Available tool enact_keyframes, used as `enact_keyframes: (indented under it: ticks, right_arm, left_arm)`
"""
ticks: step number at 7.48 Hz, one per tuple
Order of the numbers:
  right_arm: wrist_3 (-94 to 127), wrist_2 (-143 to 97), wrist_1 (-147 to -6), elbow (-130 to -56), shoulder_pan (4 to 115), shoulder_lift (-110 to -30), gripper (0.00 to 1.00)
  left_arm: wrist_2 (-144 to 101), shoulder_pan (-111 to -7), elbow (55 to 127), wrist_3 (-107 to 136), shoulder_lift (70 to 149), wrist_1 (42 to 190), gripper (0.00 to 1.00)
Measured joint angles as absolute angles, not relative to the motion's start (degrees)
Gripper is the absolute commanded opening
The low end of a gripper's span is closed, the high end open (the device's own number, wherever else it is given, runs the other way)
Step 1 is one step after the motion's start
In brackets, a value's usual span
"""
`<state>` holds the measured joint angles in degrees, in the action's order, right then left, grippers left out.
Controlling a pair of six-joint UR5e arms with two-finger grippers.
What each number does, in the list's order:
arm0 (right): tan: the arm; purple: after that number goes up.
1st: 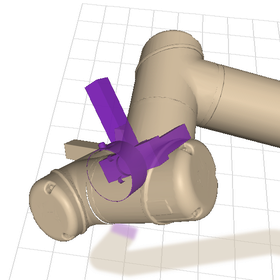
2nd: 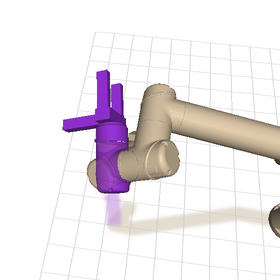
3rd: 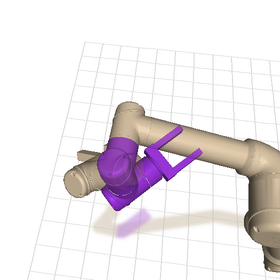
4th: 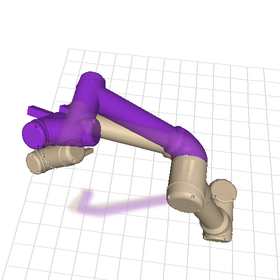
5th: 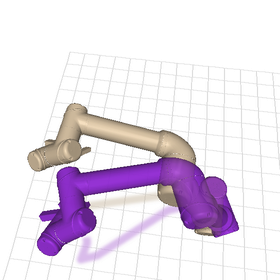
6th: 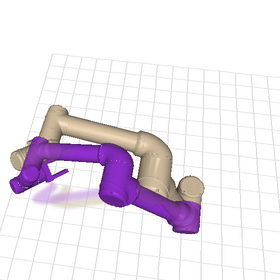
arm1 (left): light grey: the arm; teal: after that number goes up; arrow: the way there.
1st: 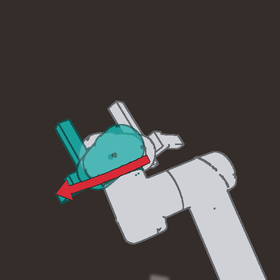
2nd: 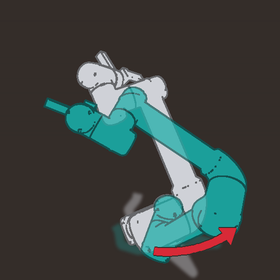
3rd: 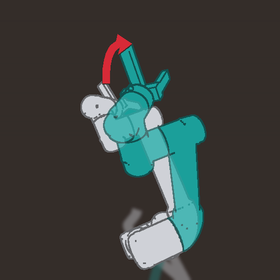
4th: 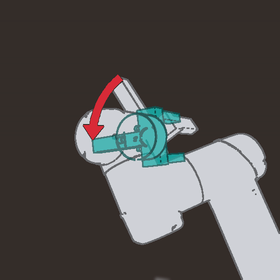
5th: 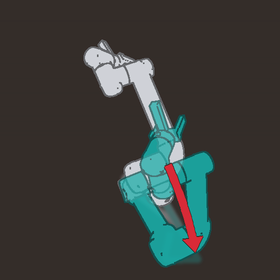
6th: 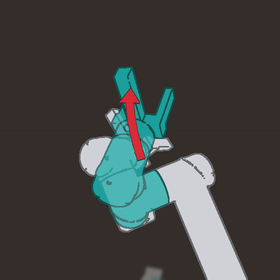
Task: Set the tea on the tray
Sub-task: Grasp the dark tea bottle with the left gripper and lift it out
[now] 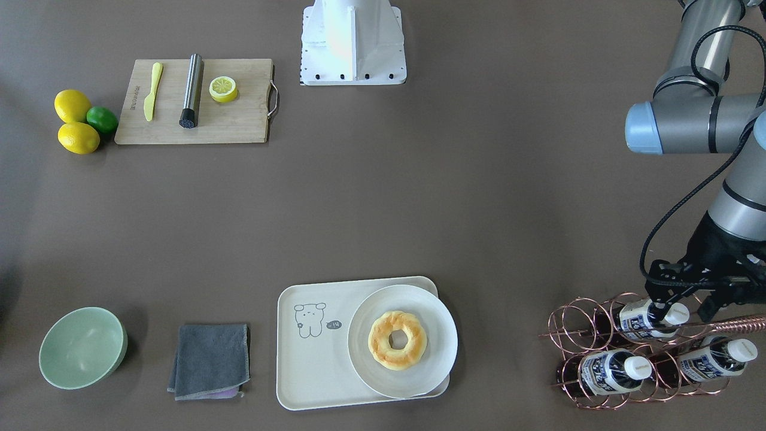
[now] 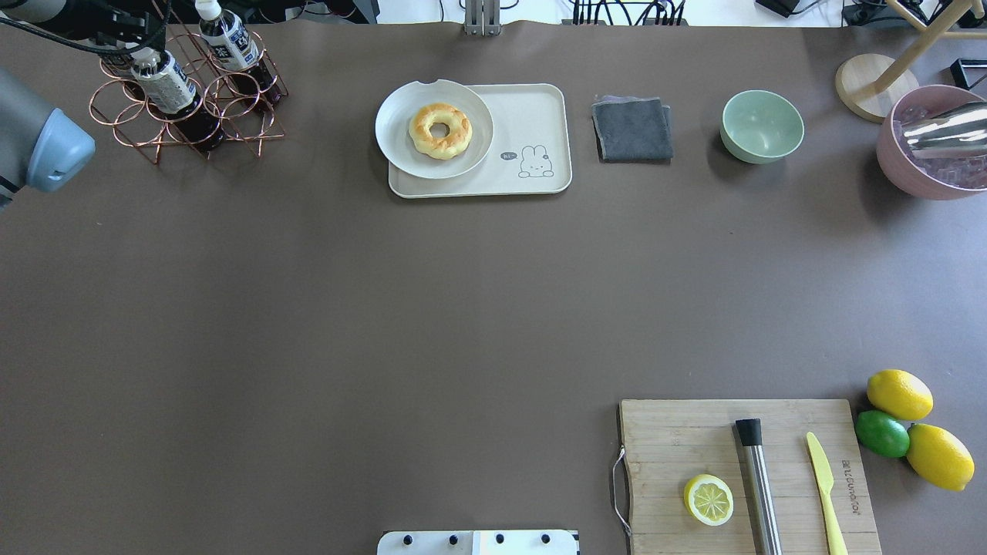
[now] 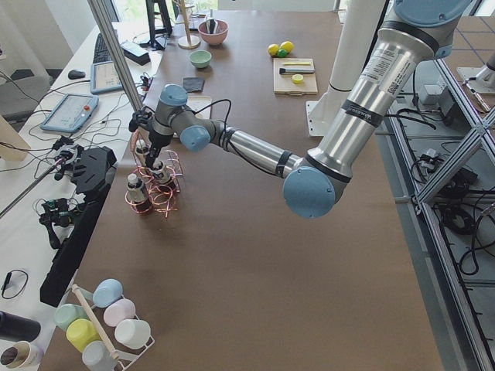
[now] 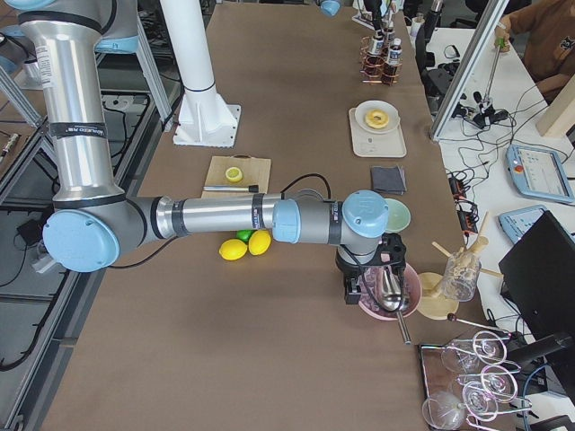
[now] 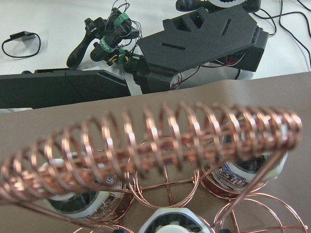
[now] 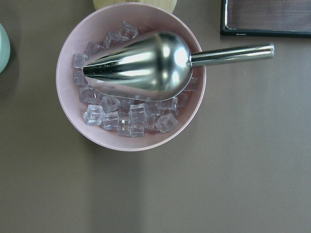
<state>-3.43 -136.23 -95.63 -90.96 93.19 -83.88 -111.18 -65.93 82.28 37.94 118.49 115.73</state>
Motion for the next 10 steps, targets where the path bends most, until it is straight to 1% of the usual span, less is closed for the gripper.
enact_keyframes:
  ticks: [2,3,6,10]
  right_arm:
    - [-3.5,-136.2,-95.6,-90.9,93.2,-83.9,1.00]
    - [-3.5,-136.2,-95.6,-90.9,93.2,-84.0,1.00]
    - [-3.7,-136.2,-95.6,-90.8,93.2,-84.5,1.00]
    - [-3.6,-136.2,-95.6,-90.9,93.3,-84.8,1.00]
  left_arm:
    - [-111.2,-65.9,81.3,38.2,118.5,117.5,0.57]
    - [-111.2,-65.9,81.2,38.3,118.5,117.8,0.48]
    - [-111.3,-65.8,81.9,38.6,118.4,118.0,0.00]
    - [-111.8,-66.2,83.1,38.5,118.2,118.2,0.00]
